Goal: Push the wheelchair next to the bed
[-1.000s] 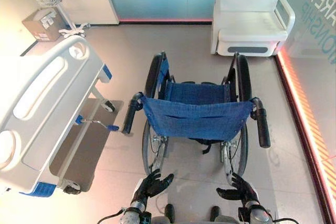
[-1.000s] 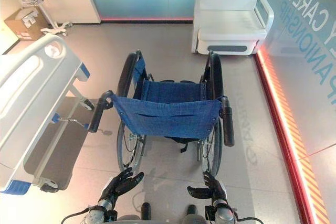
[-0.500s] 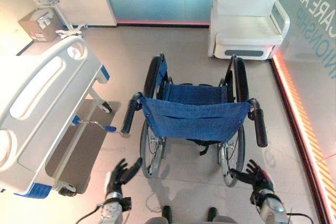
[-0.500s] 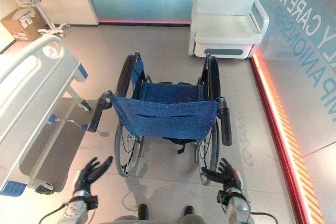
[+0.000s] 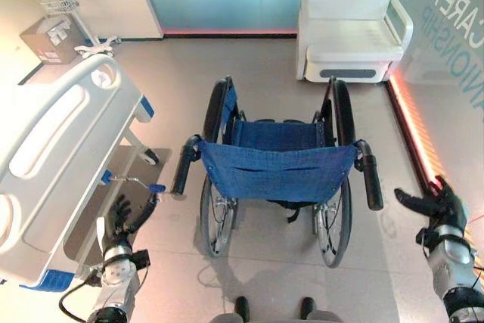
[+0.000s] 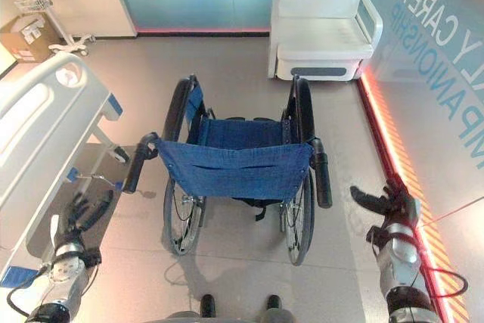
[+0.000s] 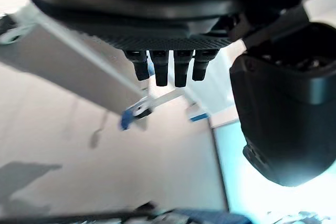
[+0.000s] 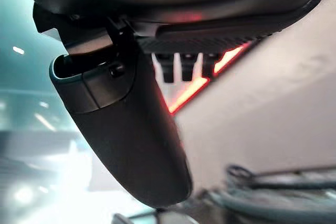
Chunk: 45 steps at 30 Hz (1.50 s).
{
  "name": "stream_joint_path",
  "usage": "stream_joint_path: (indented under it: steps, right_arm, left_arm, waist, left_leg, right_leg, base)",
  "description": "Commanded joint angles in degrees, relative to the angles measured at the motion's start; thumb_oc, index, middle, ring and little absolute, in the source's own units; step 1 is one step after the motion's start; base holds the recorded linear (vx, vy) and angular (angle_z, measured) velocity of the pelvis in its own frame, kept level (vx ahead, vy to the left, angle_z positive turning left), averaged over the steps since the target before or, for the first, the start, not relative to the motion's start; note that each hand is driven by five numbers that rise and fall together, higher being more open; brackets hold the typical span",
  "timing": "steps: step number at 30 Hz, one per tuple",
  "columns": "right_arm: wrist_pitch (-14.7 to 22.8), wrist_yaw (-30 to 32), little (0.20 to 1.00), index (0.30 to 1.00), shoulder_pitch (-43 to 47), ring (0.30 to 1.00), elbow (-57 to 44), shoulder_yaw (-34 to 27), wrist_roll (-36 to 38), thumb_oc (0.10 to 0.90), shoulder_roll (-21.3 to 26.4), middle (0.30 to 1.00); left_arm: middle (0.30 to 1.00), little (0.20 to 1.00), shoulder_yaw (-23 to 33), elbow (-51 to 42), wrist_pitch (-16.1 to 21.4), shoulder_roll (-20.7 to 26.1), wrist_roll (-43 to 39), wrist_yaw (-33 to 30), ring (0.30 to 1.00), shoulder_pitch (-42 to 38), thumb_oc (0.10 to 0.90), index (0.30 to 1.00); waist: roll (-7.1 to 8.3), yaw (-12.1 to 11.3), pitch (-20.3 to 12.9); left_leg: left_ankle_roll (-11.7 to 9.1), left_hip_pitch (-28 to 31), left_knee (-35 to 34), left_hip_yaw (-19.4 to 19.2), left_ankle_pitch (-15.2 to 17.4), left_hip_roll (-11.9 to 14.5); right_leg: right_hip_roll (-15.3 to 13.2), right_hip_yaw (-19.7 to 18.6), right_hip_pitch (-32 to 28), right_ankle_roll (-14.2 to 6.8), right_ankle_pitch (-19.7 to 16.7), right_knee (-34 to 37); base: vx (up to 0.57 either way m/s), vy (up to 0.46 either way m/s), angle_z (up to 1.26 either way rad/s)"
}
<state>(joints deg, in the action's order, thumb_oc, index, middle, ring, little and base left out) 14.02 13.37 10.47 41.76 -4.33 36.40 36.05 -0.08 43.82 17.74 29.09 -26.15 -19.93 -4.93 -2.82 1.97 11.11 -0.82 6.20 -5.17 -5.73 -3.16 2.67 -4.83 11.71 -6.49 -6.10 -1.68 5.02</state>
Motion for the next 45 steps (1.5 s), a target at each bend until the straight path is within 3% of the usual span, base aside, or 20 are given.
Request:
stream_joint_path:
  steps: [1, 8, 14, 18, 26, 36, 45]
  right_arm:
    - [7.6, 7.5, 0.900, 0.900, 9.2, 0.900, -7.3, -3.0, -0.3, 0.800, 6.7, 0.900]
    - [9.7, 7.1, 0.900, 0.900, 10.6, 0.900, -20.1, -5.2, 1.6, 0.800, 6.3, 0.900]
    - [8.0, -3.0, 0.900, 0.900, 3.4, 0.900, -32.2, -6.2, -3.4, 0.800, 1.5, 0.900]
    - [8.2, -6.6, 0.900, 0.900, 0.4, 0.900, -35.2, -6.2, -5.8, 0.800, -0.5, 0.900]
    - [5.3, -15.0, 0.900, 0.900, -5.7, 0.900, -43.0, -6.8, -6.1, 0.800, -3.5, 0.900]
    - [3.3, -20.2, 0.900, 0.900, -6.8, 0.900, -49.2, -5.5, -3.8, 0.800, -2.6, 0.900]
    - [3.9, -17.6, 0.900, 0.900, -5.6, 0.900, -49.9, -3.3, -5.6, 0.800, -1.6, 0.900]
  left_arm:
    - [0.900, 0.900, 3.3, -5.7, 7.8, 7.8, -4.3, -1.9, 0.900, -9.6, 0.800, 0.900]
    - [0.900, 0.900, 4.1, -17.5, 10.2, 9.8, -4.8, 5.8, 0.900, -12.6, 0.800, 0.900]
    - [0.900, 0.900, 5.1, -31.2, 10.2, 9.2, -4.3, 18.9, 0.900, -8.5, 0.800, 0.900]
    - [0.900, 0.900, 6.2, -33.7, 11.1, 8.4, -2.1, 22.6, 0.900, -5.6, 0.800, 0.900]
    - [0.900, 0.900, 8.6, -35.7, 4.1, 10.9, 8.0, 31.6, 0.900, 2.1, 0.800, 0.900]
    - [0.900, 0.900, 7.6, -32.8, -1.4, 16.3, 21.8, 29.4, 0.900, 4.2, 0.800, 0.900]
    - [0.900, 0.900, 3.8, -30.1, -4.3, 15.8, 21.1, 29.6, 0.900, 1.5, 0.800, 0.900]
  waist:
    - [1.00, -0.6, -0.7]
    - [1.40, -0.7, -0.3]
    - [1.49, -0.9, -0.5]
    - [1.47, -0.9, -0.5]
    - [1.23, -0.5, -0.3]
    - [0.58, 0.0, 0.1]
    - [0.49, 0.4, 0.4]
  left_leg:
    - [2.6, -0.7, 2.9, -0.6, 6.2, -3.8]
    - [2.5, -1.3, 3.2, -0.2, 6.1, -3.7]
    - [2.7, -1.5, 2.6, 0.1, 5.7, -3.8]
    - [2.9, -1.7, 2.5, -0.1, 5.6, -3.7]
    - [2.9, -2.1, 2.7, -0.8, 5.2, -3.4]
    - [2.8, -3.0, 3.3, -1.1, 4.8, -3.5]
    - [2.8, -3.6, 4.2, -1.6, 4.9, -3.7]
  right_leg:
    - [-0.1, -1.7, 4.5, 1.5, 4.5, -8.0]
    - [0.0, -1.8, 4.6, 1.5, 4.5, -7.8]
    - [0.2, -2.0, 4.8, 1.3, 4.3, -7.5]
    - [0.3, -2.2, 5.0, 1.2, 4.1, -7.5]
    - [0.4, -2.3, 5.5, 0.9, 3.8, -7.4]
    - [0.6, -2.5, 6.0, 0.6, 3.4, -7.2]
    - [0.6, -2.7, 6.5, 0.5, 3.2, -7.6]
  base:
    - [-0.02, -0.022, 0.04]
    - [-0.01, -0.011, 0.01]
    - [0.00, 0.000, 0.00]
    - [0.00, 0.000, 0.00]
    - [0.00, 0.000, -0.01]
    - [0.00, 0.000, 0.00]
    - [0.00, 0.000, 0.00]
